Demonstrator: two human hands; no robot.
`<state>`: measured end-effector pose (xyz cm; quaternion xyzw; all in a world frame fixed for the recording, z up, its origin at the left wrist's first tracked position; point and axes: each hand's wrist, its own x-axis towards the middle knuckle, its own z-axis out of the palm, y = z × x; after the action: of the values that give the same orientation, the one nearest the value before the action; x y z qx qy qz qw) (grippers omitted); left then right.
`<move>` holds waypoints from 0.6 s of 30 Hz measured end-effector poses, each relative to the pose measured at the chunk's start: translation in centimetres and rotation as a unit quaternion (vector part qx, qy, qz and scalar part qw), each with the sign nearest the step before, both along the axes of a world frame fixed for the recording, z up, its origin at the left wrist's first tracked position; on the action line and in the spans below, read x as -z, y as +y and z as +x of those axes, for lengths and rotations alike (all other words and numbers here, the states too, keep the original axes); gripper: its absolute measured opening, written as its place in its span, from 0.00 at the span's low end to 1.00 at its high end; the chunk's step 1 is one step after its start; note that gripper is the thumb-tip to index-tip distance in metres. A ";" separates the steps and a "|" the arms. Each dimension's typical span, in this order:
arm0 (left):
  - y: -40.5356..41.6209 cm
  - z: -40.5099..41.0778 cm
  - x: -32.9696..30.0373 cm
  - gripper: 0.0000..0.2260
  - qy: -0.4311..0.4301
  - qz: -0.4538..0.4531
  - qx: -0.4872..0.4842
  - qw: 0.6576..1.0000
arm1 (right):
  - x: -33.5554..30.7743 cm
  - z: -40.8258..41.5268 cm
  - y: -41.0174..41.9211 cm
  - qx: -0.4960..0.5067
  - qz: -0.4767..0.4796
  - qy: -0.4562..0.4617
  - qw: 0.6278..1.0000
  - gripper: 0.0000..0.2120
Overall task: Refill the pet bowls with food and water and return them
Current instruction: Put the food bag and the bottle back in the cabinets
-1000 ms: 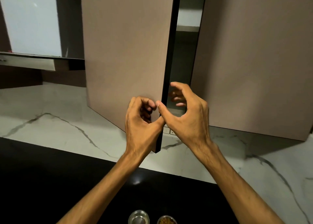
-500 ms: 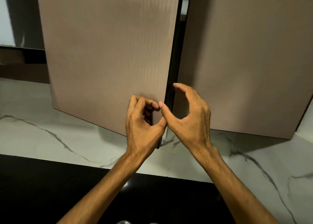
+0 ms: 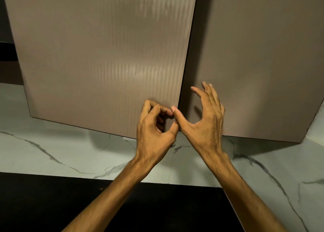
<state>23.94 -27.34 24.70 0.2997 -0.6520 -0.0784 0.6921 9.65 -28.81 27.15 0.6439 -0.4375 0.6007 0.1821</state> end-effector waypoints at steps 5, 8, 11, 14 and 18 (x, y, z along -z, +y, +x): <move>-1.5 0.5 1.0 0.08 -0.023 0.020 0.015 0.999 | 1.1 0.1 -1.6 0.028 0.029 -0.005 0.999 0.41; -2.2 1.1 1.7 0.11 -0.055 0.018 0.011 0.998 | 1.6 0.2 -2.4 0.049 0.037 -0.001 0.998 0.44; -3.2 1.5 2.8 0.17 -0.118 0.006 -0.026 0.993 | 1.9 0.3 -3.2 0.069 0.029 0.009 0.997 0.46; -4.1 1.9 3.9 0.25 -0.163 -0.004 -0.096 0.982 | 2.1 0.4 -3.8 0.094 0.007 0.039 0.995 0.45; -5.2 2.8 5.0 0.35 -0.238 -0.008 -0.142 0.961 | 2.7 0.7 -4.8 0.127 0.007 0.102 0.987 0.40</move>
<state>26.78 -32.54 19.65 0.3937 -0.7492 0.0997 0.5232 10.32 -33.59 24.48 0.6424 -0.4986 0.5007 0.2966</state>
